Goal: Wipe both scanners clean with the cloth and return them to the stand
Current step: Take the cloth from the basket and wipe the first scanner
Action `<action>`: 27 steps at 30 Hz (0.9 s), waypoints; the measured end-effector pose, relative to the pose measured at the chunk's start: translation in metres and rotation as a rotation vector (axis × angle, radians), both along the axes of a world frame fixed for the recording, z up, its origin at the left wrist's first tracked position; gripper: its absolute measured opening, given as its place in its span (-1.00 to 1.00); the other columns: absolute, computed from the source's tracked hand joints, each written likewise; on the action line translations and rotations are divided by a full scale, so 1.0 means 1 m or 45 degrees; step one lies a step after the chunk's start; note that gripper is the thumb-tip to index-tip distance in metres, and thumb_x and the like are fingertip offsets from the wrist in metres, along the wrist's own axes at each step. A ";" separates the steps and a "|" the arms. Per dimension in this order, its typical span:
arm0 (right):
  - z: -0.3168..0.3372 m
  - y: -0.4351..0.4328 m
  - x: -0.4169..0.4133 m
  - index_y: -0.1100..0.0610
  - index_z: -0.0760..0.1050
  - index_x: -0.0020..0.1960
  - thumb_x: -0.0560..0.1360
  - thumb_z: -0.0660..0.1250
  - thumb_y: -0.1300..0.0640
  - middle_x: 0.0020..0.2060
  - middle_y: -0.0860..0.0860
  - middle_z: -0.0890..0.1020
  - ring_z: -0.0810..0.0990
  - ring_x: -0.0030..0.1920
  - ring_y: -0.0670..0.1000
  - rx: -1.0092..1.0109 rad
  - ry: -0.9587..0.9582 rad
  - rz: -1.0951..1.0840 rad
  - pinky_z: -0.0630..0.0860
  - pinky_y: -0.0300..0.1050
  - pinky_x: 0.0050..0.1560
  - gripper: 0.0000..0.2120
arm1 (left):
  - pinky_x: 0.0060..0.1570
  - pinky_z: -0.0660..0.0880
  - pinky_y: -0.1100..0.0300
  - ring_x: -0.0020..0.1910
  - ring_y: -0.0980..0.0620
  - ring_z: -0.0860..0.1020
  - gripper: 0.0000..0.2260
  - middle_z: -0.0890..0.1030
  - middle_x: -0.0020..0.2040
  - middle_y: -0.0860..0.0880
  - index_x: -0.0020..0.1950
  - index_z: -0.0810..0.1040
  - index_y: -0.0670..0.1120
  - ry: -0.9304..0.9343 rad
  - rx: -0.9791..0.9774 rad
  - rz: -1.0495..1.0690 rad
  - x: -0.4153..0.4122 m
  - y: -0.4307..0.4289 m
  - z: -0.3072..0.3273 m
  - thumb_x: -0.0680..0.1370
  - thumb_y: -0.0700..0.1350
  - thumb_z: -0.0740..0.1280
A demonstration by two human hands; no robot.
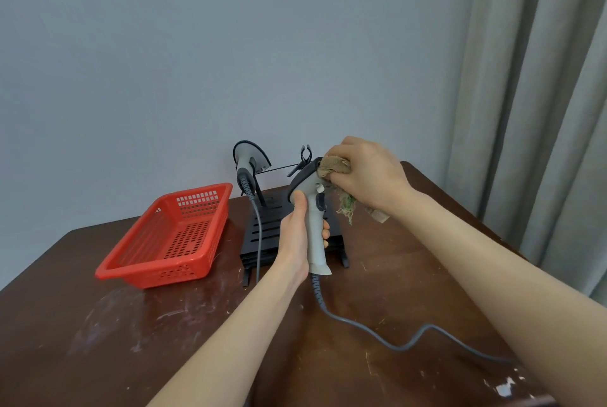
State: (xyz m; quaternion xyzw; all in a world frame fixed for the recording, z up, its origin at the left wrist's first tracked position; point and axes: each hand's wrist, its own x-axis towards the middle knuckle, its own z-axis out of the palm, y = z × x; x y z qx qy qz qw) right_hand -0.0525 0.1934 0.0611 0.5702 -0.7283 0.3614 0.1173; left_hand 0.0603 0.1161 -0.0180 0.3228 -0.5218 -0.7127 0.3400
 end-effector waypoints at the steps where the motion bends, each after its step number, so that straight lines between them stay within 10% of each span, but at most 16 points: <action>1: 0.000 0.002 -0.002 -0.01 0.58 0.02 0.45 0.30 0.11 -0.04 -0.04 0.56 0.54 -0.05 0.09 0.021 0.070 0.001 0.37 -0.11 -0.18 -0.82 | -0.50 0.40 0.22 -0.51 0.04 0.44 -0.45 0.50 -0.44 -0.06 -0.08 0.55 -0.22 -0.005 -0.005 -0.002 0.000 -0.001 0.000 0.50 0.29 0.17; 13: 0.000 0.007 -0.015 0.00 0.56 0.02 0.52 0.21 0.13 0.00 0.02 0.52 0.52 0.01 0.14 0.360 0.392 -0.293 0.27 -0.11 -0.22 -0.82 | -0.46 0.43 0.20 -0.50 0.05 0.46 -0.50 0.52 -0.44 -0.07 -0.12 0.54 -0.21 -0.042 -0.080 0.013 0.002 -0.003 -0.002 0.54 0.24 0.17; 20: -0.009 0.019 -0.038 -0.03 0.45 0.23 0.48 0.27 0.08 0.11 0.06 0.58 0.54 0.08 0.16 0.564 0.017 -0.351 0.36 -0.11 -0.11 -0.68 | -0.52 0.38 0.26 -0.53 0.07 0.41 -0.46 0.48 -0.44 -0.04 -0.04 0.56 -0.20 0.113 0.051 -0.043 0.010 -0.012 0.003 0.54 0.28 0.12; 27: -0.002 0.011 -0.016 -0.06 0.52 -0.19 0.40 0.38 -0.09 -0.23 -0.03 0.64 0.57 -0.12 0.08 -0.058 -0.257 -0.100 0.51 -0.04 -0.13 -0.88 | -0.53 0.38 0.25 -0.54 0.06 0.40 -0.45 0.47 -0.43 -0.05 -0.03 0.56 -0.20 0.117 0.093 -0.036 0.008 -0.008 0.000 0.54 0.28 0.12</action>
